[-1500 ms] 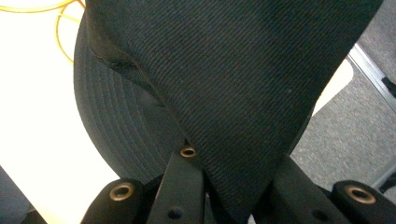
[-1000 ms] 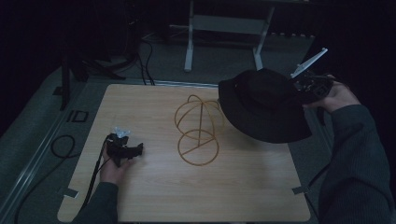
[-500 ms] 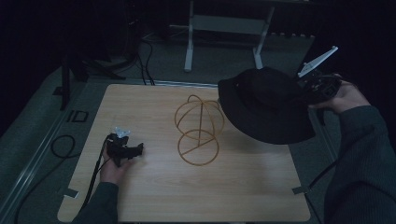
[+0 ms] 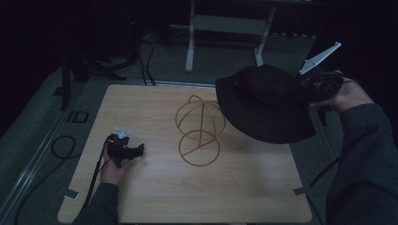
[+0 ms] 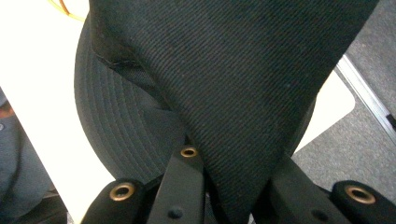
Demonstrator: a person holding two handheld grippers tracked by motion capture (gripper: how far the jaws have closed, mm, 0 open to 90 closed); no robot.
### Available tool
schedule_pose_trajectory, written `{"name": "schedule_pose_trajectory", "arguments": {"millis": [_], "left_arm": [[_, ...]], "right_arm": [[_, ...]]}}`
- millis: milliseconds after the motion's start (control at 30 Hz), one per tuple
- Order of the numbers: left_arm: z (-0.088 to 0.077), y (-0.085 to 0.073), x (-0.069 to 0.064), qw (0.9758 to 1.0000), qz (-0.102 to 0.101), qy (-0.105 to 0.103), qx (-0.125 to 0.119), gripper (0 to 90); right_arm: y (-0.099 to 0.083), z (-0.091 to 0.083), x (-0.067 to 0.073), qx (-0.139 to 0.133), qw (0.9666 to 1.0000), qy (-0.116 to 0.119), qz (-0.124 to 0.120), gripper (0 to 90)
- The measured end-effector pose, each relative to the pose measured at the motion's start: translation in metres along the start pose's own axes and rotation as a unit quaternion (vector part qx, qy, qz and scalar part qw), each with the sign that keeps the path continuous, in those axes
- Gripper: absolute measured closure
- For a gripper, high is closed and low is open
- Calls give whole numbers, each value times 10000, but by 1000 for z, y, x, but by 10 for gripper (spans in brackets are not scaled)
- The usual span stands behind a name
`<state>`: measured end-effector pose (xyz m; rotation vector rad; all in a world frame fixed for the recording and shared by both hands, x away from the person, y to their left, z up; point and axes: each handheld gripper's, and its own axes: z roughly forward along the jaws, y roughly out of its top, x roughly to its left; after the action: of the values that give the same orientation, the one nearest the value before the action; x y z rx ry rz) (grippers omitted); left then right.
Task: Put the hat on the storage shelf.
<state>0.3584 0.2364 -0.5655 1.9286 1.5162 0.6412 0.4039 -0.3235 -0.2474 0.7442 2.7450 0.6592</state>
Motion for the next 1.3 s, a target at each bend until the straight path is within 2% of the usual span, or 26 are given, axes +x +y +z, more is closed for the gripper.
{"name": "schedule_pose_trajectory", "arguments": {"millis": [500, 1300], "left_arm": [[0, 0, 0, 10000, 7, -11, -11, 137], [0, 0, 0, 10000, 5, -13, -8, 137]], "right_arm": [[7, -6, 5, -162, 9997, 99, -137, 868], [31, -7, 18, -410, 9977, 243, -485, 868]]}}
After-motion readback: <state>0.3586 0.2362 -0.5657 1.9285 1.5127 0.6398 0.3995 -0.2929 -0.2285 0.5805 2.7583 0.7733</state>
